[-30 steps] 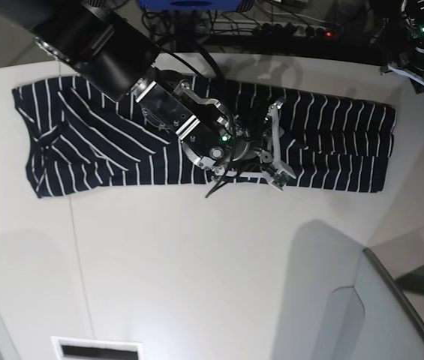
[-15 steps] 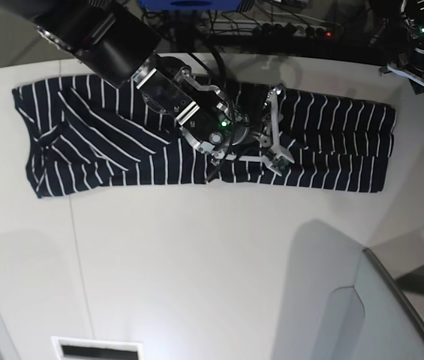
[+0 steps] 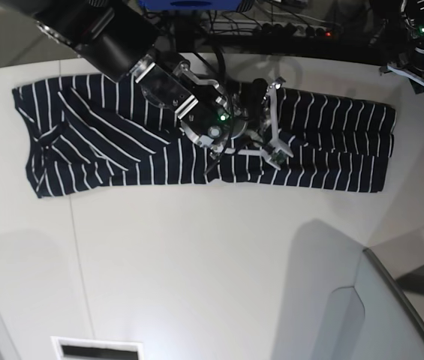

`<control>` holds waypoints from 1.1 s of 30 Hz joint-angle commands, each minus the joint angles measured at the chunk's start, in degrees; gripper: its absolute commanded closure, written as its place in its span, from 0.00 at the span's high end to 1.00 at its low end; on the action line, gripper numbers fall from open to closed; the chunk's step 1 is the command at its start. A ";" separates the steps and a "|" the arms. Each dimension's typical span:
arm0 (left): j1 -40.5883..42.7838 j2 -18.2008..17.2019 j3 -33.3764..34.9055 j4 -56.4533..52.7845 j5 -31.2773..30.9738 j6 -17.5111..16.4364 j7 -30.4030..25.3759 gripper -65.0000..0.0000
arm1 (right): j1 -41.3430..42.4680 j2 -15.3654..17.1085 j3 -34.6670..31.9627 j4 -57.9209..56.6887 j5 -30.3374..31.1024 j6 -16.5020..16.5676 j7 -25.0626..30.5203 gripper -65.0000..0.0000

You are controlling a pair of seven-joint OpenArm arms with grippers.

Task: Layout the t-shirt on the table in an organized manner, then fold the t-shirt properly
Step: 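Press and smooth the shirt middle with the right gripper, then grasp both shirt ends and pull them apart to flatten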

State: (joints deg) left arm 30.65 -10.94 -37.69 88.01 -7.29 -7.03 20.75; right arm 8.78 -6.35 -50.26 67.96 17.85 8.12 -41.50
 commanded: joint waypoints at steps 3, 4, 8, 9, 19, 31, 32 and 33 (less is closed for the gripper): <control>0.33 -0.88 -0.51 0.65 0.39 0.39 -1.02 0.00 | -0.12 -0.90 0.02 3.11 0.40 0.36 -1.01 0.00; 0.33 -0.88 -0.51 0.65 0.39 0.39 -1.02 0.00 | -0.12 -0.90 0.02 3.11 0.40 0.36 -1.27 0.00; 0.33 -0.88 -0.33 0.65 0.39 0.39 -1.02 0.00 | -0.12 0.06 0.02 3.02 0.57 0.36 -1.36 0.00; 0.33 -0.88 -0.24 0.65 0.39 0.39 -1.02 0.00 | -0.38 0.33 0.02 3.02 0.57 0.36 -1.36 0.01; -0.63 -0.88 -0.07 1.18 0.21 0.39 -0.93 0.00 | -1.08 0.50 0.55 3.29 0.57 0.36 -1.54 0.35; -0.72 -0.45 2.92 6.89 -0.23 0.21 -0.67 0.00 | -5.57 6.92 7.49 22.45 0.40 0.28 -2.86 0.40; -0.72 -0.45 3.80 7.77 -0.84 0.21 -0.67 0.00 | -6.45 7.54 10.30 23.86 0.31 0.28 -2.86 0.40; -0.72 -0.45 4.77 8.56 -2.25 0.21 -0.67 0.00 | -7.24 8.06 13.56 25.00 0.31 0.28 -2.86 0.40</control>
State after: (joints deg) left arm 29.71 -10.63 -32.53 95.44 -9.76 -7.25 21.34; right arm 0.64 1.69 -36.75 91.98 18.06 8.54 -45.15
